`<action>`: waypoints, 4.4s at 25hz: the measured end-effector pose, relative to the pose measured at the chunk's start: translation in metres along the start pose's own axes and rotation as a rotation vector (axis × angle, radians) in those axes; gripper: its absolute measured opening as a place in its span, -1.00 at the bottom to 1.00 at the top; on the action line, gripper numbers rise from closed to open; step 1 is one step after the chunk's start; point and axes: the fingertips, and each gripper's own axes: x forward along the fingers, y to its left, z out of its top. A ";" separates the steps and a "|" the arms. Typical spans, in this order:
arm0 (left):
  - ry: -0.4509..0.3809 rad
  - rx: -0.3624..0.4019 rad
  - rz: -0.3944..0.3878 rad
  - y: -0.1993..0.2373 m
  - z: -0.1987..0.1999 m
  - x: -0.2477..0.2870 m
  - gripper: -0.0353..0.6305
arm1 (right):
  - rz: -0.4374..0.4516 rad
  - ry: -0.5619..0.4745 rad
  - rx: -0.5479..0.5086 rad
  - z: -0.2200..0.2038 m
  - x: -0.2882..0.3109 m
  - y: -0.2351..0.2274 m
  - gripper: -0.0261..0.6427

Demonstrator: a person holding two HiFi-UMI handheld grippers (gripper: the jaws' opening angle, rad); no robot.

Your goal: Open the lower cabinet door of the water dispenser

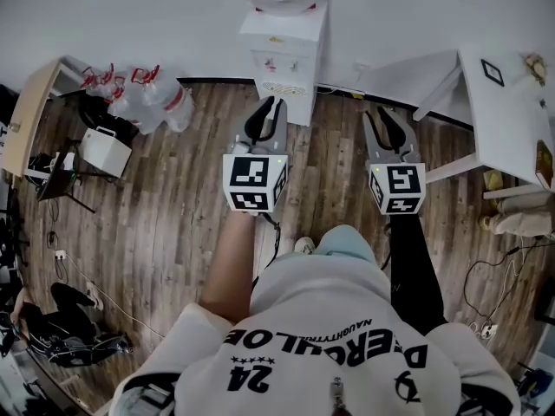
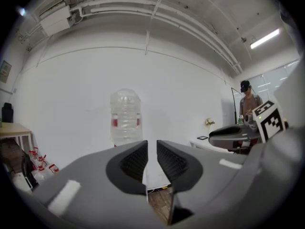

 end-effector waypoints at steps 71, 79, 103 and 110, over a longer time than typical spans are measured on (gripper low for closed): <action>0.120 0.060 -0.006 0.082 -0.015 0.280 -0.71 | 0.328 0.062 0.044 -0.033 0.325 -0.101 -0.67; 0.131 0.045 0.028 0.093 -0.024 0.307 -0.71 | 0.374 0.071 0.035 -0.043 0.357 -0.105 -0.67; 0.278 0.048 -0.011 0.078 -0.112 0.352 -0.71 | 0.363 0.265 0.128 -0.176 0.367 -0.106 -0.66; 0.355 0.040 -0.063 0.063 -0.156 0.364 -0.71 | 0.366 0.318 0.172 -0.222 0.364 -0.101 -0.66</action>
